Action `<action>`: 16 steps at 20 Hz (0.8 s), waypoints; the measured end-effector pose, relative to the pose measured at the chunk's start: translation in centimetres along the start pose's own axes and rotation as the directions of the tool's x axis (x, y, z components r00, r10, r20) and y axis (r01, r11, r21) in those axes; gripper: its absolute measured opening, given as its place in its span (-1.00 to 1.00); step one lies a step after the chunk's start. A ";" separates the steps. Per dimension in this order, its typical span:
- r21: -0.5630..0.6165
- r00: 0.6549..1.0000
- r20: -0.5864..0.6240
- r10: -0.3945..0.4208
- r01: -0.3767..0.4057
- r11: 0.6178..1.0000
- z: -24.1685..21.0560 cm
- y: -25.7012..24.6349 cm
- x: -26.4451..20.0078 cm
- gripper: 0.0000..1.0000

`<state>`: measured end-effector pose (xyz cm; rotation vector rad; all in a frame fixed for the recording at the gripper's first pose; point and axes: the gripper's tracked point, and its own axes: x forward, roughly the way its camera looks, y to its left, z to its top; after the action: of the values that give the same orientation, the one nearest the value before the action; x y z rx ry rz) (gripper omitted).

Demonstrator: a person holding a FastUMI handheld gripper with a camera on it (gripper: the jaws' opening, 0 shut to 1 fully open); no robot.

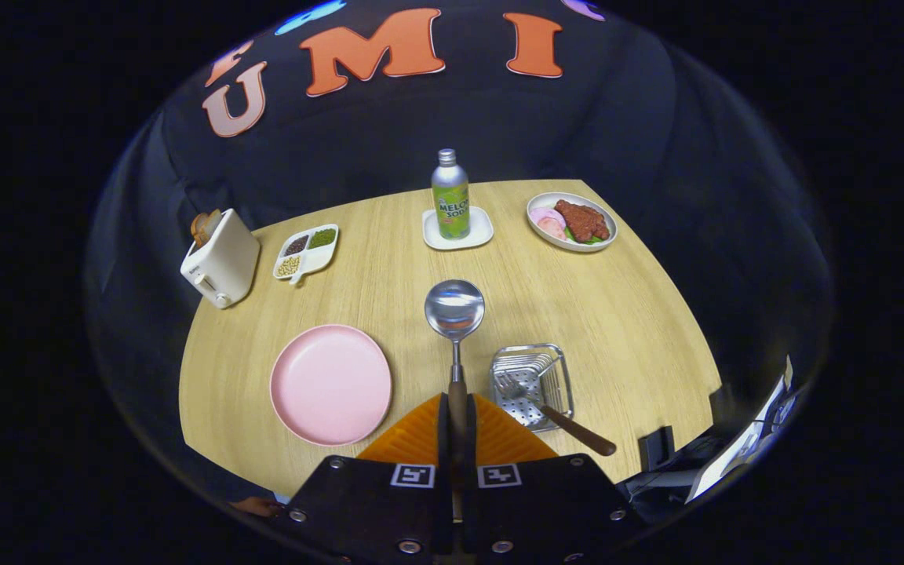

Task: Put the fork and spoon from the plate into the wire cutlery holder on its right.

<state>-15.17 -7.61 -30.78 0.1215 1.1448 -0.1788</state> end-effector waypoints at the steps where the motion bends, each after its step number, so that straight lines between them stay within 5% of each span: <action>1: -0.003 1.000 -0.016 -0.008 0.008 1.000 -0.3 -0.8 -0.1 -0.89; 16: -0.129 0.949 -0.312 -0.056 0.016 0.992 -5.5 -4.7 -0.6 -0.89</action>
<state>-21.28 -11.12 -32.45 0.0172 1.4746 -0.1219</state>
